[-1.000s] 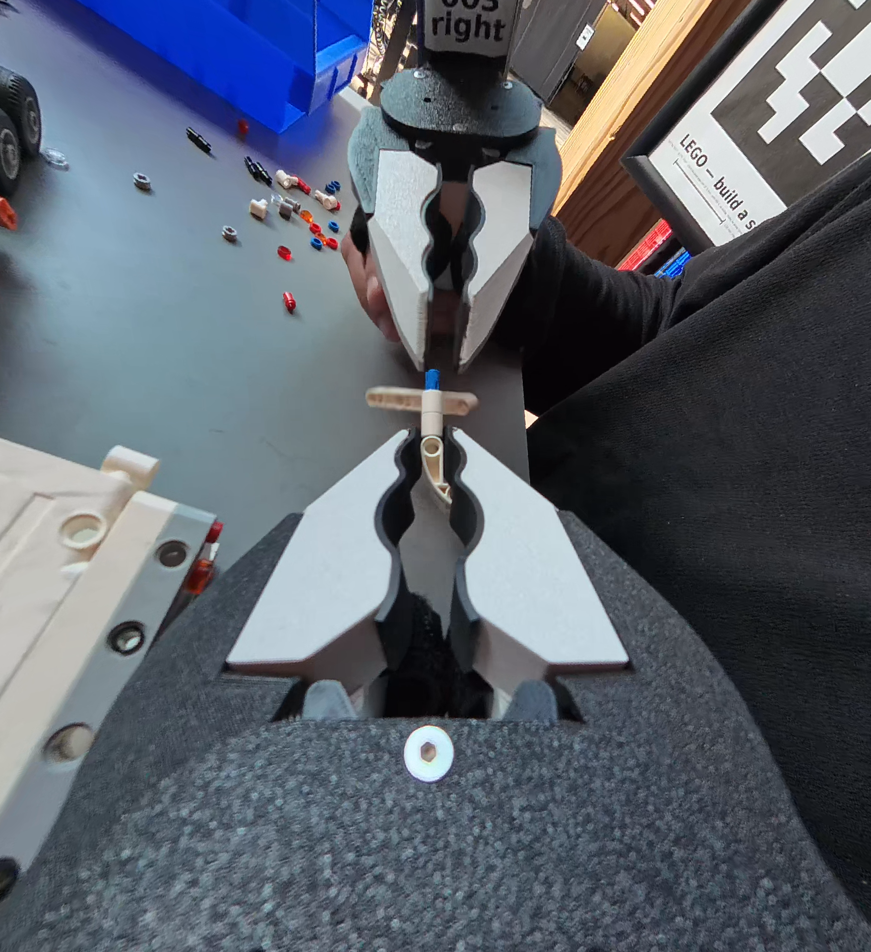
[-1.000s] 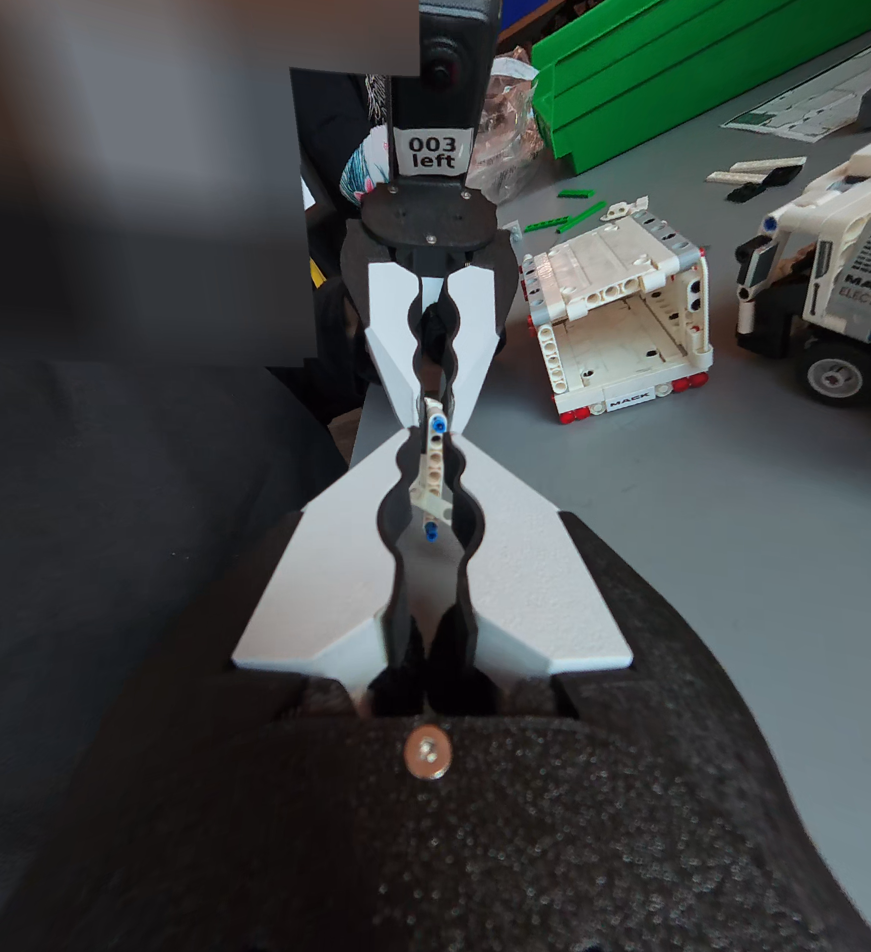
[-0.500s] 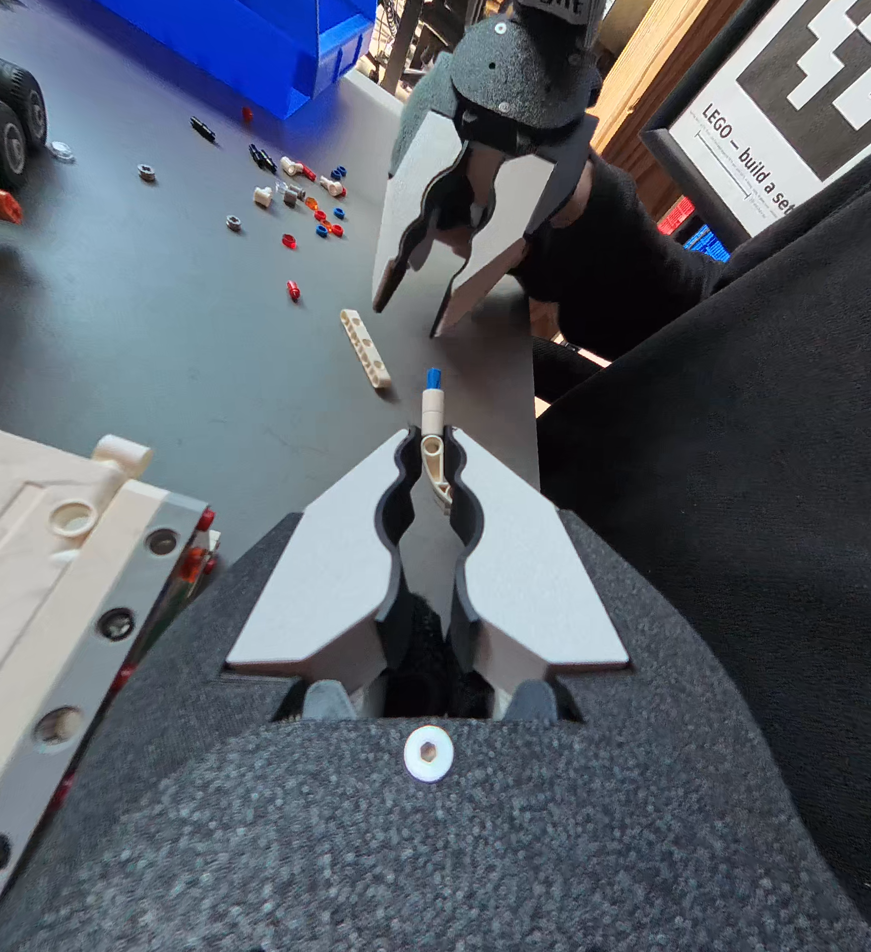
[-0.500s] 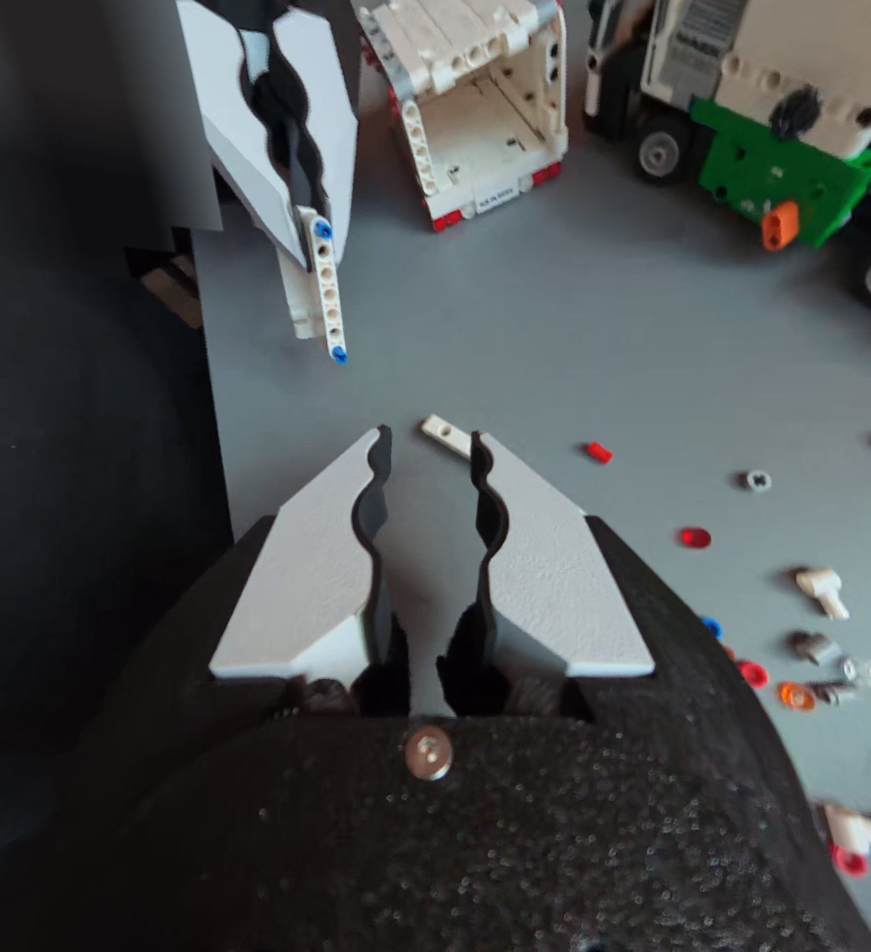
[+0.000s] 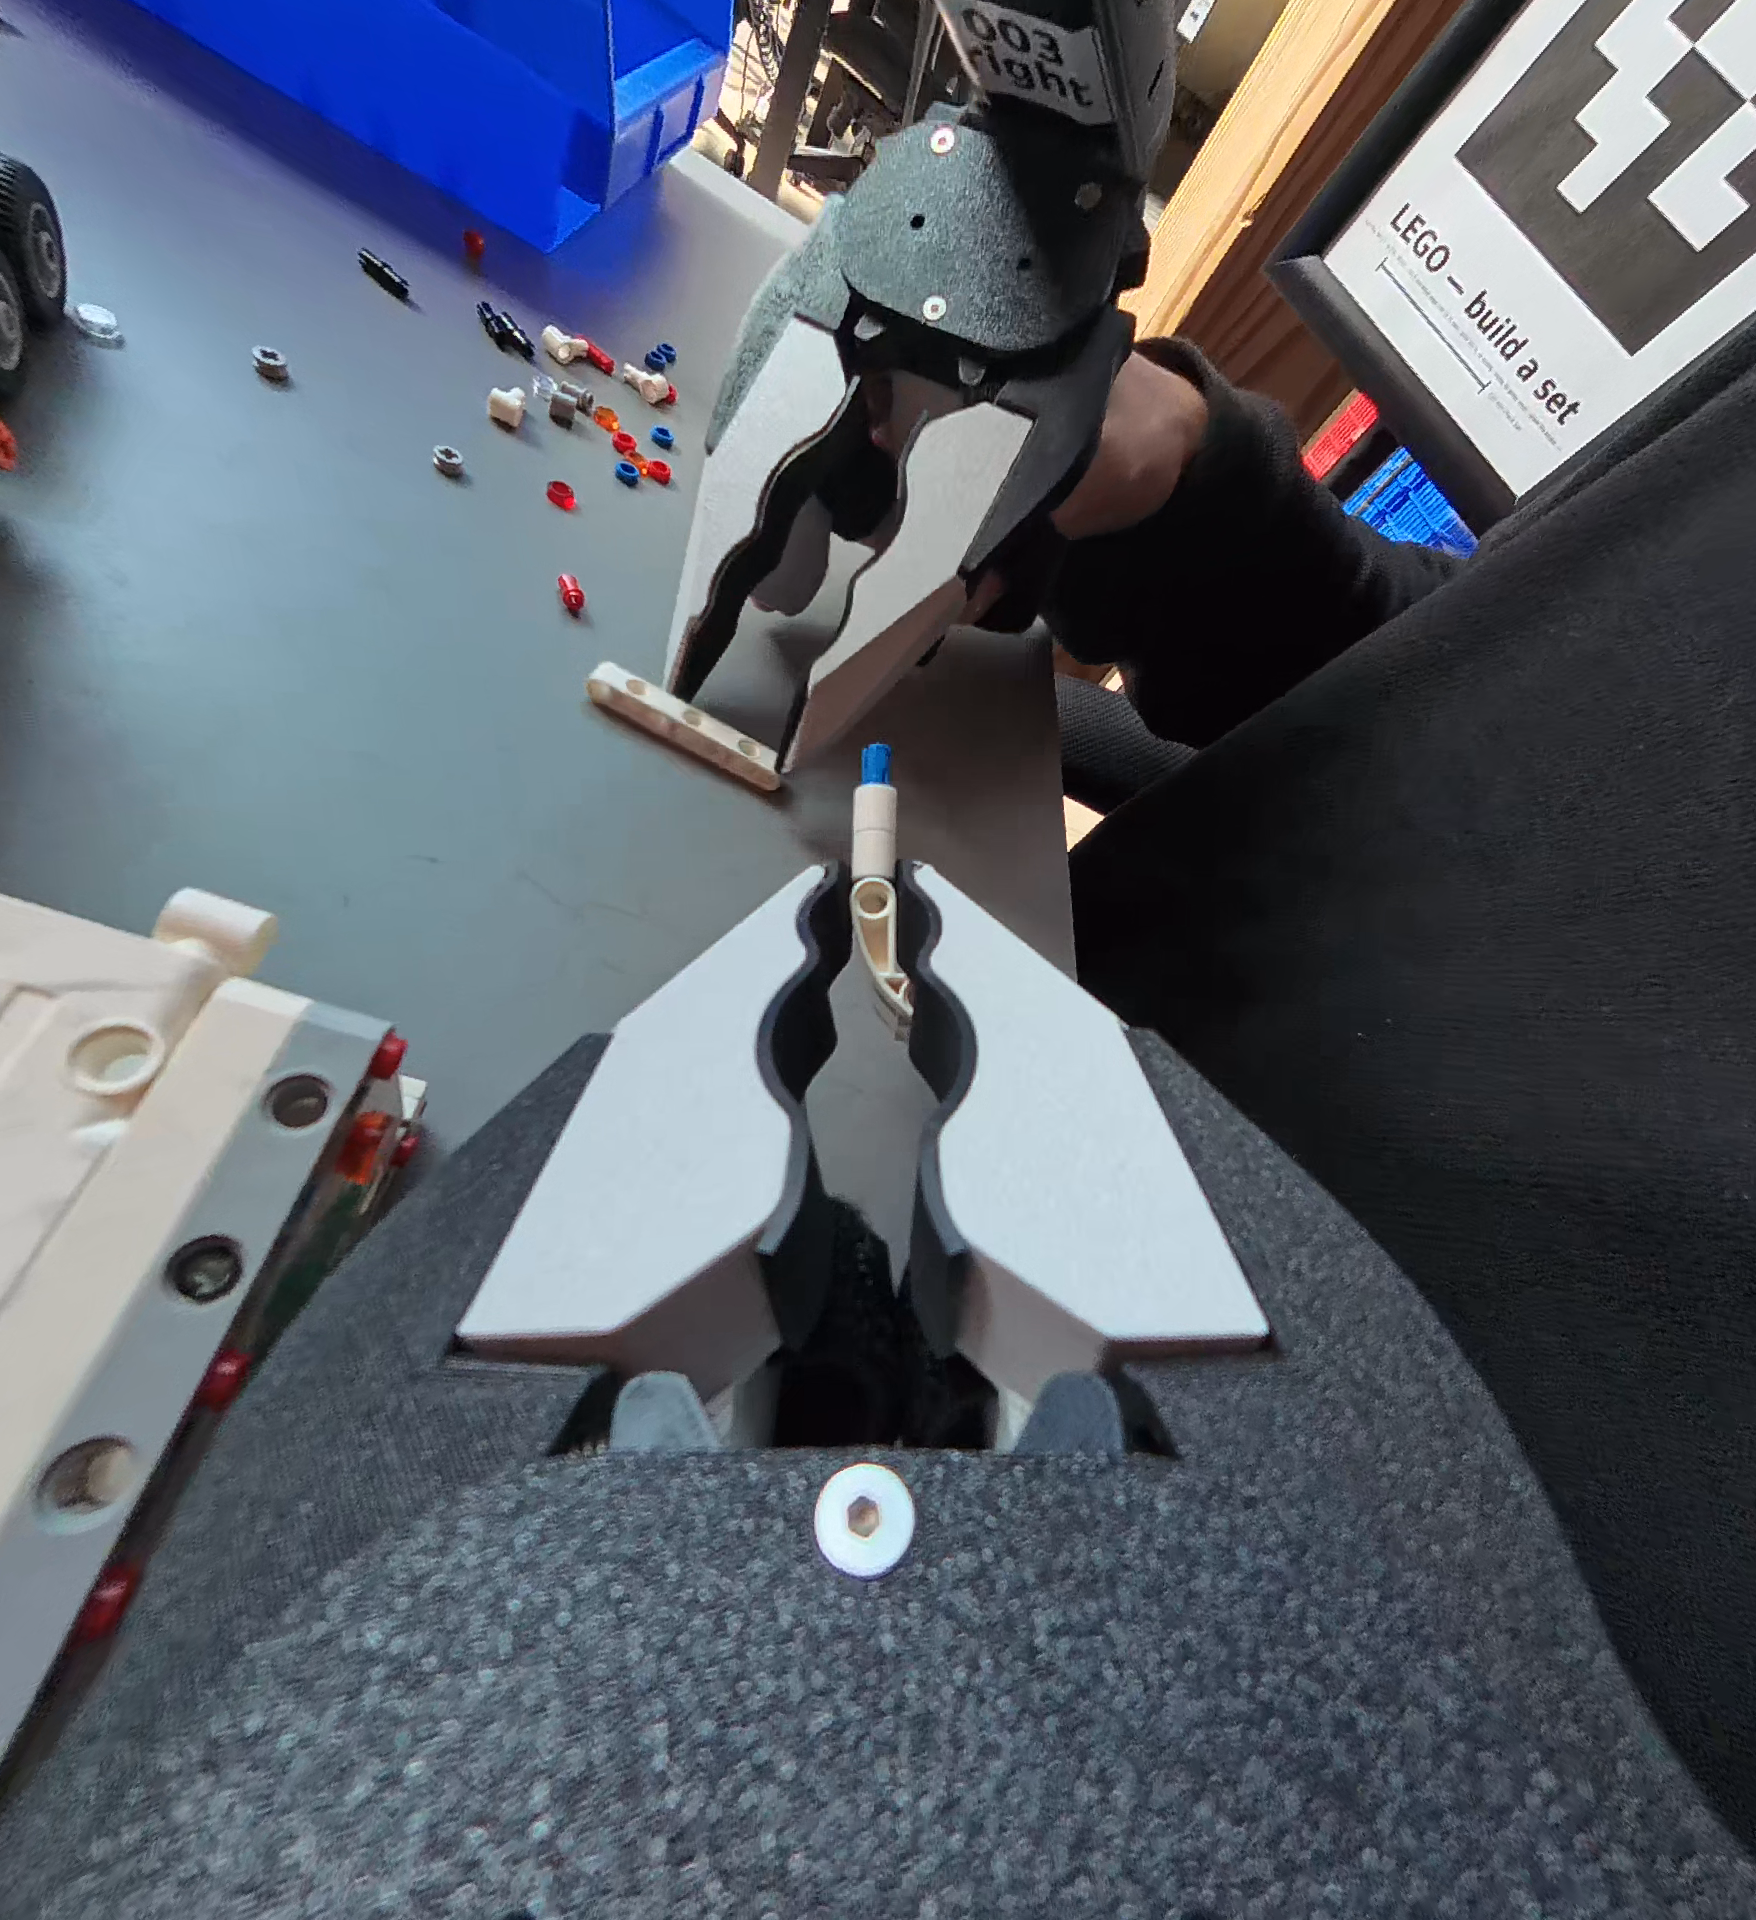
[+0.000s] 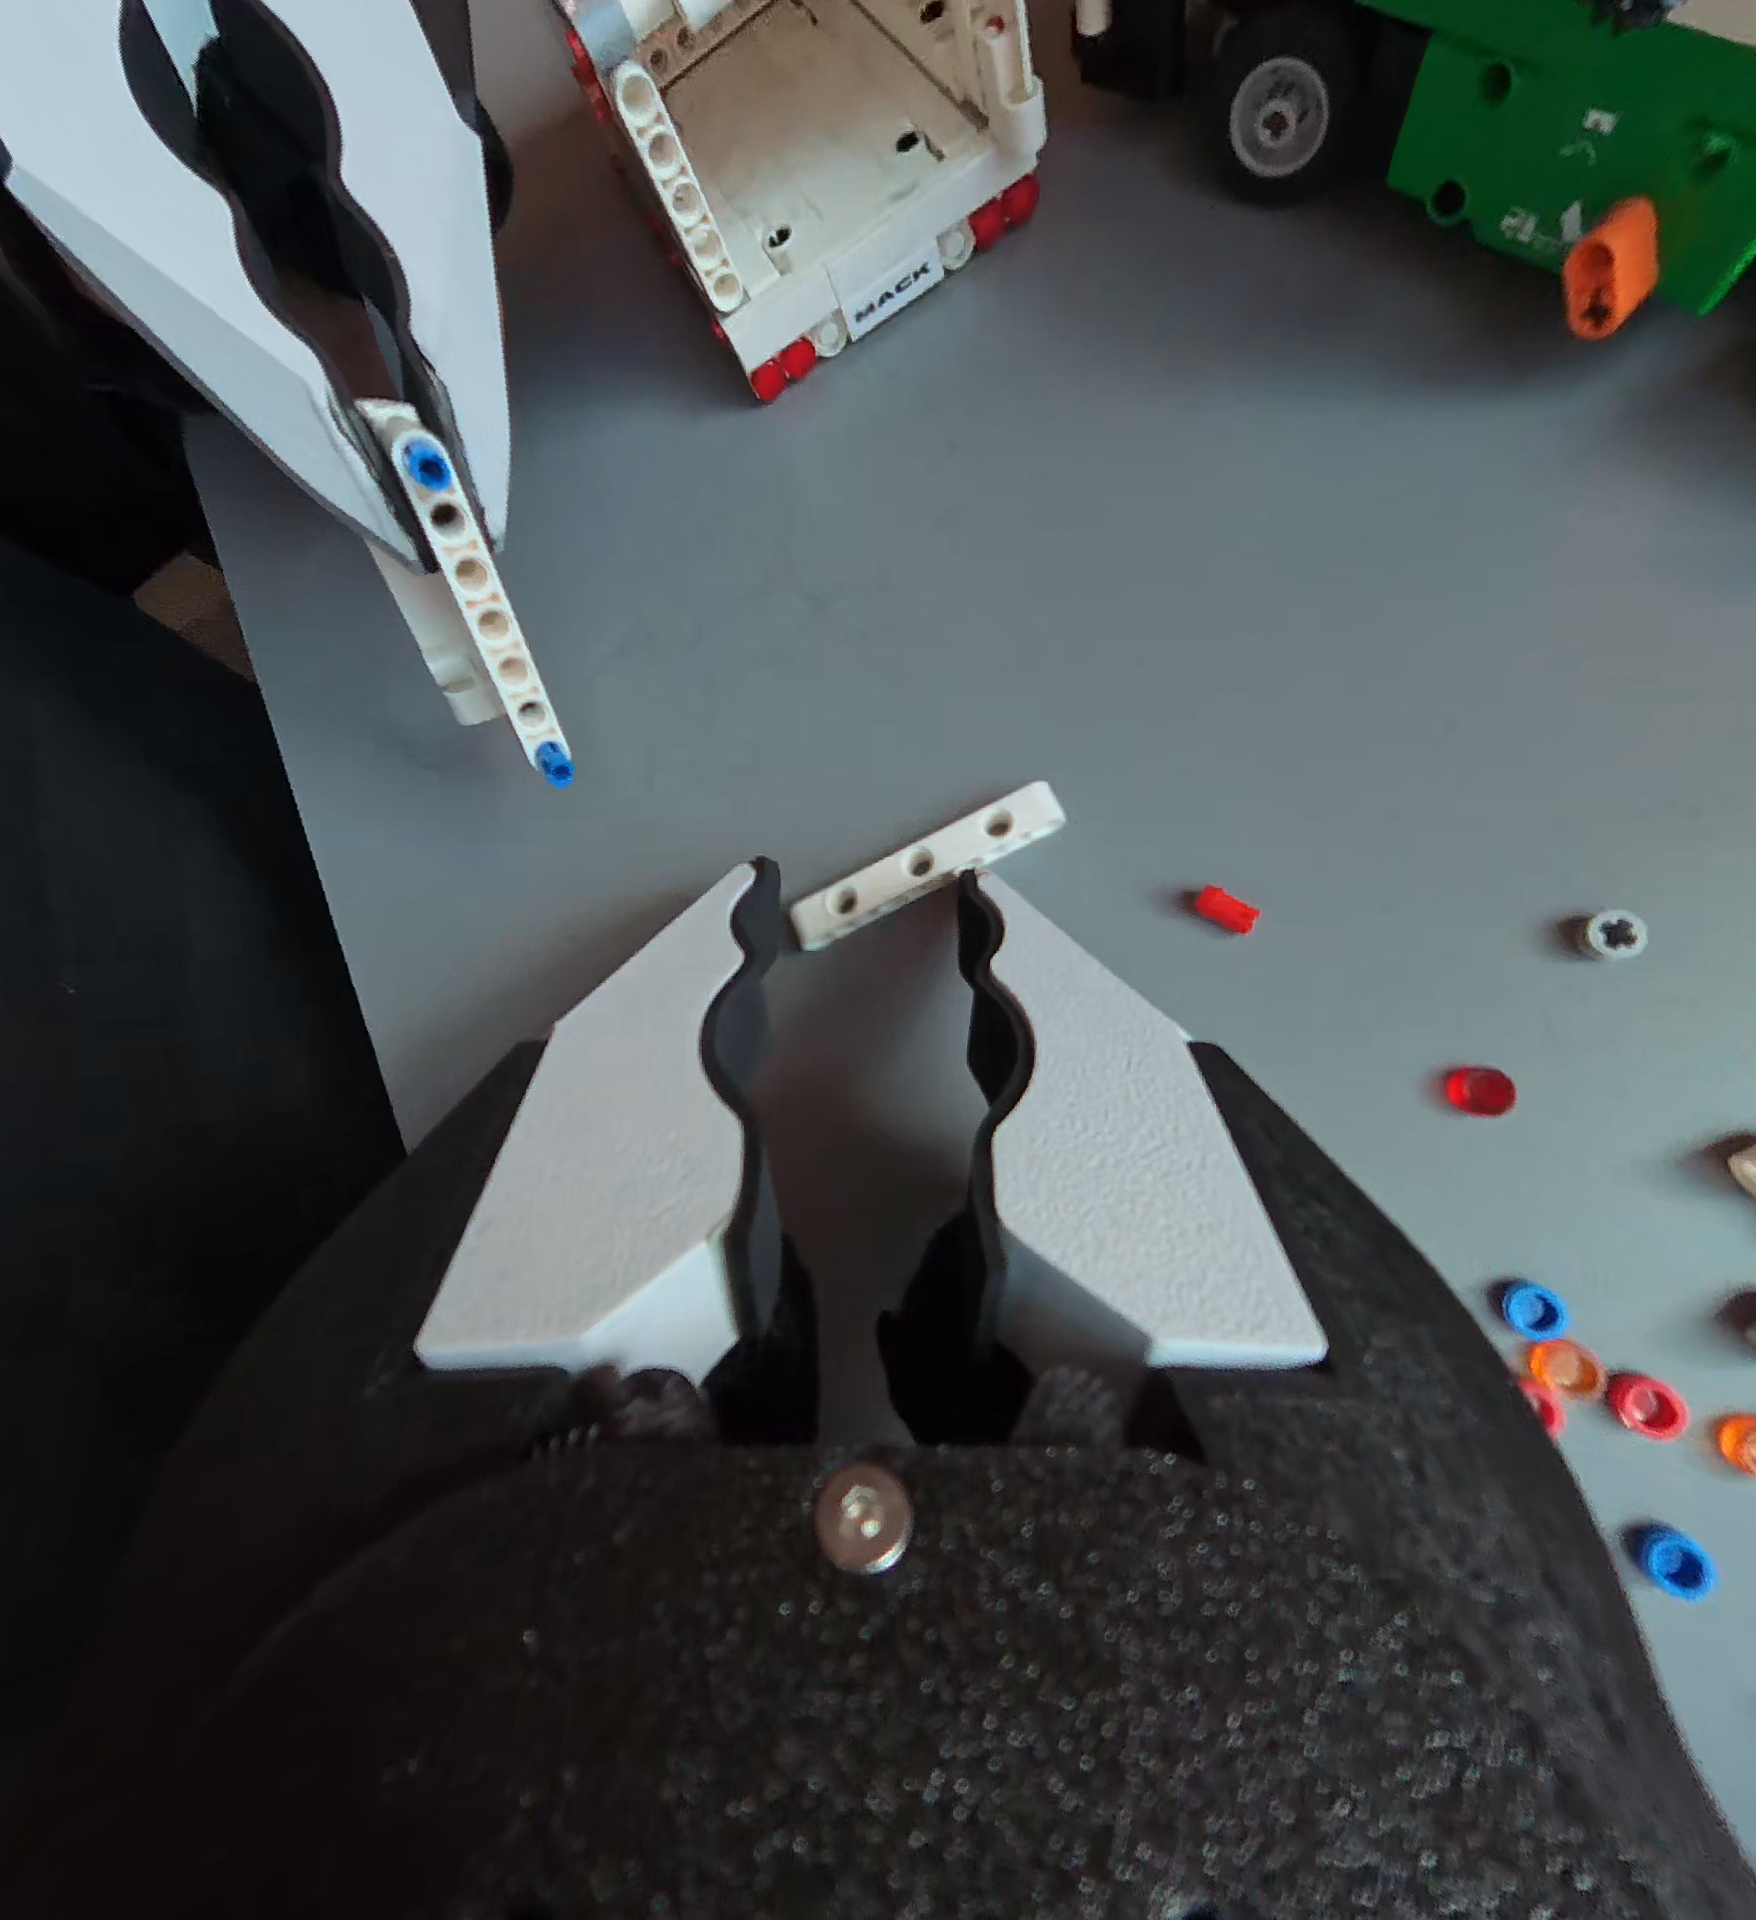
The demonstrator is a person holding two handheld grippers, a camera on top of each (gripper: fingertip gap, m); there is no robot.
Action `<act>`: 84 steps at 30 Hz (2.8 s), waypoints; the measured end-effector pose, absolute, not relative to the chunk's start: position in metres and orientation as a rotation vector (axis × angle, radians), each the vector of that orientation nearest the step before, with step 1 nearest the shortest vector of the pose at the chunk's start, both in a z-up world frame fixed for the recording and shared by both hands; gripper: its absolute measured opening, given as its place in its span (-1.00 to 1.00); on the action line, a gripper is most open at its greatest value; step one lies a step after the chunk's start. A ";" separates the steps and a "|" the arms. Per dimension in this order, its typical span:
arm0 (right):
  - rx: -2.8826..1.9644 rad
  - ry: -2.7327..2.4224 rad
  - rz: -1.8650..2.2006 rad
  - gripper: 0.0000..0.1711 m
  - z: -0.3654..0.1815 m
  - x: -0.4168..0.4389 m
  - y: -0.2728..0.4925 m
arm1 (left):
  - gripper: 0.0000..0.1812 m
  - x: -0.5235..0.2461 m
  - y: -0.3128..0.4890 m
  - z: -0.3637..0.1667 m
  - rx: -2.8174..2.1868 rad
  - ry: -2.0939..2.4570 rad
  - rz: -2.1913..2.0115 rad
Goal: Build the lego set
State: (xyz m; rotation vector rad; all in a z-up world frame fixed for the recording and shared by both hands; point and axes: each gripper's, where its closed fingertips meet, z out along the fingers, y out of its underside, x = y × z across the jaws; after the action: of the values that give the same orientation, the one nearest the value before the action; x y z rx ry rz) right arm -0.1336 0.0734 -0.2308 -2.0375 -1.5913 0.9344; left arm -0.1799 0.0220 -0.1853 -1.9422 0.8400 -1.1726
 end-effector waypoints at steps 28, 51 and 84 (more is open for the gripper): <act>-1.515 -1.358 0.568 -0.93 -0.166 -0.190 0.068 | -0.95 -0.197 0.046 -0.184 -1.965 0.635 -1.070; -1.336 -1.233 0.419 -0.92 -0.168 -0.198 0.060 | -0.95 -0.196 0.045 -0.183 -1.969 0.613 -1.088; -0.871 -1.684 0.035 -0.93 -0.162 -0.185 0.054 | -0.94 -0.180 0.037 -0.209 -2.012 0.920 -0.751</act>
State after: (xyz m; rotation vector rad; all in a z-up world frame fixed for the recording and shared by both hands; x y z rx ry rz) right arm -0.1851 0.0544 -0.1617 -0.8707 -1.6835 0.0354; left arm -0.1798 0.0369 -0.2089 -2.0124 0.9197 -0.7510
